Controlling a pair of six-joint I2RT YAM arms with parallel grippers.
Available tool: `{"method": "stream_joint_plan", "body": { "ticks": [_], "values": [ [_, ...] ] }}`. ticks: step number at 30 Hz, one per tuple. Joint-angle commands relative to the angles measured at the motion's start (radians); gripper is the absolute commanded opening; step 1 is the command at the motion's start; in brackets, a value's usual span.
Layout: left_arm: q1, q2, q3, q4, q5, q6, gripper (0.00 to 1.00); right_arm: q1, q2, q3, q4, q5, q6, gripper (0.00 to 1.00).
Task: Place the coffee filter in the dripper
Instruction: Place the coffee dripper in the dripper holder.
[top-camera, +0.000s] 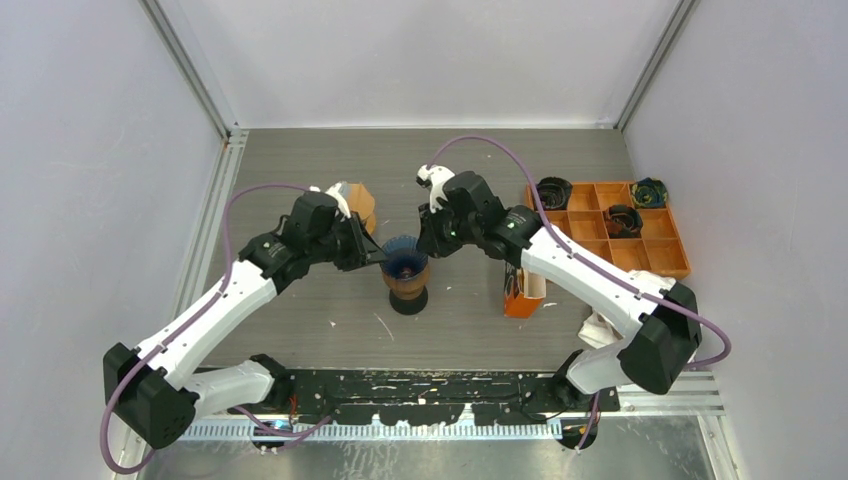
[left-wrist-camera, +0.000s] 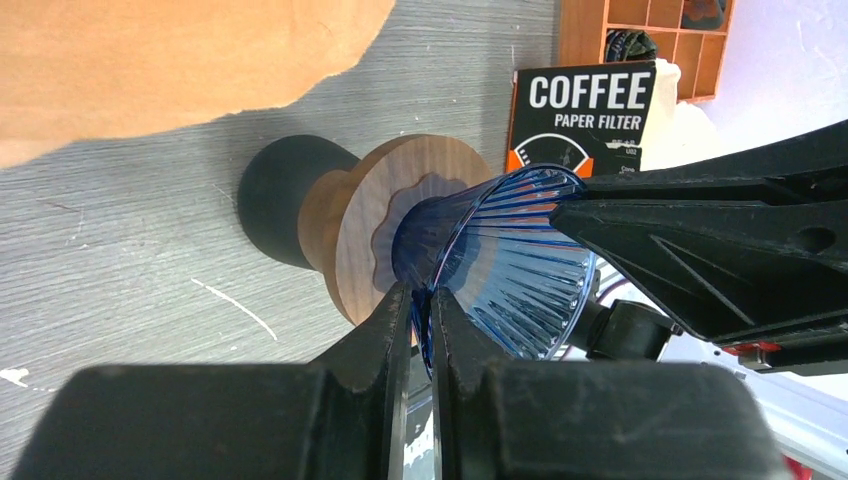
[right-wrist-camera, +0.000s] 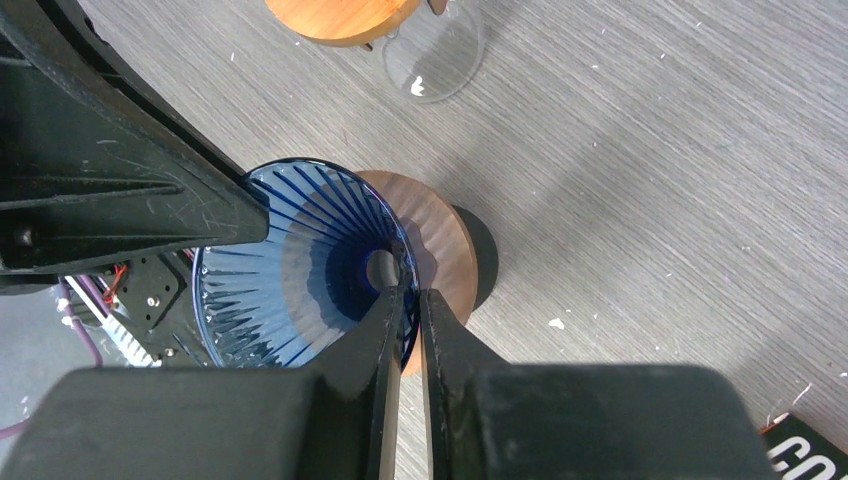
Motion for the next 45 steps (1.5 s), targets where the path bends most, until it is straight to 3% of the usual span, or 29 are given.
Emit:
{"method": "stream_joint_plan", "body": {
  "ticks": [1, 26, 41, 45],
  "values": [
    [-0.002, 0.03, 0.01, -0.019, -0.038, 0.033, 0.1, 0.004, 0.037, 0.016, -0.042, -0.013, -0.008, 0.12],
    [-0.084, 0.073, 0.059, -0.12, -0.172, 0.084, 0.09, 0.012, 0.025, -0.161, 0.004, -0.006, -0.043, 0.09],
    [-0.083, 0.028, 0.129, -0.157, -0.259, 0.084, 0.33, 0.009, -0.011, 0.011, -0.027, 0.015, -0.026, 0.33],
    [-0.083, 0.022, 0.159, -0.167, -0.274, 0.09, 0.44, 0.005, -0.02, 0.072, -0.053, 0.03, -0.028, 0.4]
  ]
}}
